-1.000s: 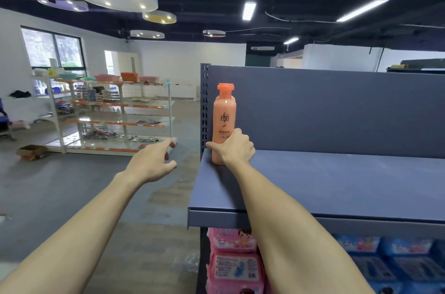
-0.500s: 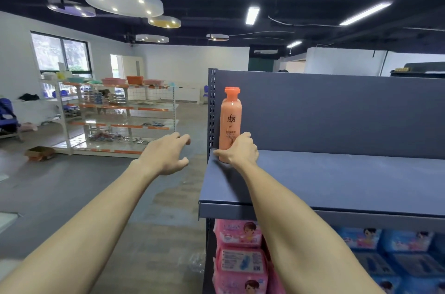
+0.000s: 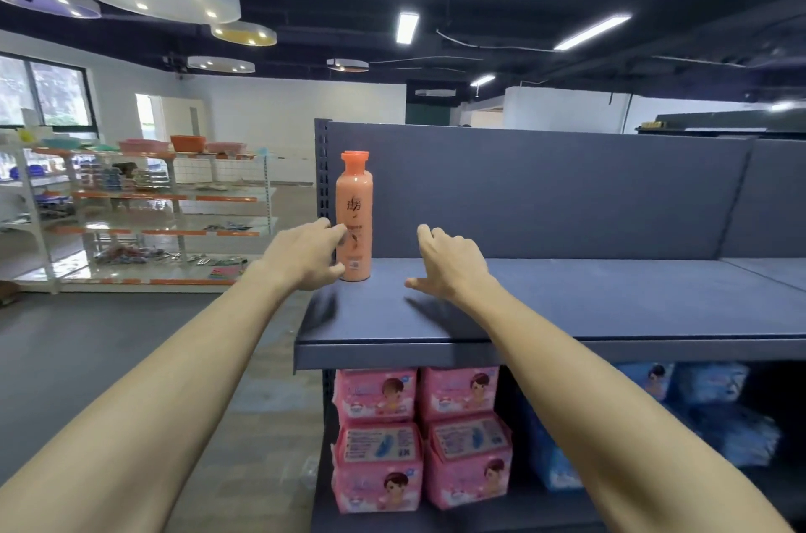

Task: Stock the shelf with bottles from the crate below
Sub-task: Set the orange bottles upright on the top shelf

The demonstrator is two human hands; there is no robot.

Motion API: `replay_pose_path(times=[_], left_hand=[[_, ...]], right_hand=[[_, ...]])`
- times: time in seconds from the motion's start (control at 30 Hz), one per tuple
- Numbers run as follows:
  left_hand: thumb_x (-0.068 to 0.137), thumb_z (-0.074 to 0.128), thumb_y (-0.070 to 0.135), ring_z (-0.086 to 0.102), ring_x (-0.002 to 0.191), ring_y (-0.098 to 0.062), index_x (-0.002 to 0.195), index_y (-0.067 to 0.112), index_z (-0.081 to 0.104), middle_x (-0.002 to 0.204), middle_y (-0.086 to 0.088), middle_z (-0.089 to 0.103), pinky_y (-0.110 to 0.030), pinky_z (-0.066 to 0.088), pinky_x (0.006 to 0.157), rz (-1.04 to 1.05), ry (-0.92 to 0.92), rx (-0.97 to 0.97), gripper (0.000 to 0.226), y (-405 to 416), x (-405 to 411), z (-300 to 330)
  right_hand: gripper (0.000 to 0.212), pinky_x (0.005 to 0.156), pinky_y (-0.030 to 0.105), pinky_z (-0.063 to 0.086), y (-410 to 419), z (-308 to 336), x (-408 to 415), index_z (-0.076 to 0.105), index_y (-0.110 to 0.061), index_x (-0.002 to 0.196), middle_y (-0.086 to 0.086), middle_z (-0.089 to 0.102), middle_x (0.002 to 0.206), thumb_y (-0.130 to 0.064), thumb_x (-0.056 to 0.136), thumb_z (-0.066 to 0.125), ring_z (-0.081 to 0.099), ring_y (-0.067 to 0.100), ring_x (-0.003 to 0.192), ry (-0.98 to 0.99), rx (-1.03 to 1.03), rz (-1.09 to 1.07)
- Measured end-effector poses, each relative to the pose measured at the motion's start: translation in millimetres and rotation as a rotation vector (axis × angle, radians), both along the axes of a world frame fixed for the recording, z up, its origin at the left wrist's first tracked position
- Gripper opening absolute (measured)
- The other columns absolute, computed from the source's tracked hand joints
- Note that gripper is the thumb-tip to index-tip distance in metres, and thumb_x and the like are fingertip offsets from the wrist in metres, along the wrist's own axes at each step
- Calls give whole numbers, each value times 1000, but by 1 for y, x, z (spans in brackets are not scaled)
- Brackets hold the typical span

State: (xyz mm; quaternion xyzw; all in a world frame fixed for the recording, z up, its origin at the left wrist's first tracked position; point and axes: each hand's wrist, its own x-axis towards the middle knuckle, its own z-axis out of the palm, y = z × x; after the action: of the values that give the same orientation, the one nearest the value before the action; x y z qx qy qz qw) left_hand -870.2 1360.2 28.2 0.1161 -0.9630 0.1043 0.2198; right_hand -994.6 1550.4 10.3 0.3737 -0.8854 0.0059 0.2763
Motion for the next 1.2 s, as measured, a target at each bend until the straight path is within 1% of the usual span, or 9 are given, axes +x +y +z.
replay_pose_path(times=[0.07, 0.17, 0.23, 0.33, 0.43, 0.57, 0.67, 0.8, 1.2], left_hand=[[87, 56, 42, 57, 100, -26, 115, 21, 48, 111, -3, 53, -37, 48, 78, -22, -17, -19, 36, 17, -14, -2], [86, 55, 39, 57, 101, -26, 116, 20, 49, 112, -3, 53, -36, 45, 76, -68, -31, -33, 35, 44, -36, -4], [87, 54, 37, 57, 99, -25, 115, 20, 49, 112, -2, 54, -34, 44, 74, -107, -41, -26, 33, 64, -50, -3], [87, 52, 35, 56, 94, -25, 106, 20, 51, 105, 0, 59, -33, 42, 71, -174, -4, -42, 25, 95, -70, -4], [85, 50, 30, 57, 85, -25, 94, 20, 52, 95, 4, 63, -32, 41, 67, -255, 88, -1, 14, 131, -78, -7], [85, 52, 31, 57, 77, -18, 97, 22, 56, 85, 9, 61, -31, 44, 61, -472, 301, 74, 16, 182, -55, -30], [79, 48, 35, 61, 72, -21, 88, 20, 59, 77, 6, 61, -29, 43, 51, -595, 369, -45, 20, 215, -31, -71], [74, 44, 40, 62, 67, -25, 85, 18, 58, 72, 1, 57, -29, 41, 45, -577, 219, -36, 28, 247, -29, -135], [82, 55, 35, 61, 88, -30, 99, 17, 53, 91, -2, 59, -33, 33, 56, -408, -206, 188, 25, 304, -13, -303]], right_hand=[[61, 62, 33, 36, 22, 2, -7, 41, -11, 109, 4, 53, 94, -58, 82, 69, 60, 31, 78, 17, 20, -25], [57, 63, 34, 36, 50, 2, -15, 37, -13, 99, 2, 48, 88, -58, 83, 67, 62, 31, 83, 2, 6, -51], [57, 62, 34, 36, 68, 1, -18, 35, -14, 94, 2, 52, 88, -59, 82, 68, 62, 30, 82, 1, -4, -71], [55, 63, 34, 36, 98, 0, -23, 38, -14, 91, 4, 61, 96, -59, 82, 67, 55, 28, 78, -3, -5, -118], [55, 64, 34, 37, 129, 1, -19, 38, -14, 90, 7, 63, 99, -62, 84, 63, 61, 30, 85, -15, 8, -154], [48, 71, 38, 44, 188, -27, 9, 48, -11, 103, 7, 64, 101, -54, 88, 62, 62, 33, 94, -51, -97, -139], [50, 76, 40, 51, 235, -73, 31, 55, -13, 114, 4, 65, 102, -55, 87, 62, 64, 29, 96, -99, -147, -105], [56, 79, 41, 52, 264, -133, 41, 55, -14, 118, 4, 64, 105, -58, 85, 63, 64, 28, 100, -243, -107, -124], [56, 85, 41, 49, 295, -278, 54, 55, -12, 120, 6, 62, 111, -51, 83, 70, 60, 30, 106, -618, 1, -123]])
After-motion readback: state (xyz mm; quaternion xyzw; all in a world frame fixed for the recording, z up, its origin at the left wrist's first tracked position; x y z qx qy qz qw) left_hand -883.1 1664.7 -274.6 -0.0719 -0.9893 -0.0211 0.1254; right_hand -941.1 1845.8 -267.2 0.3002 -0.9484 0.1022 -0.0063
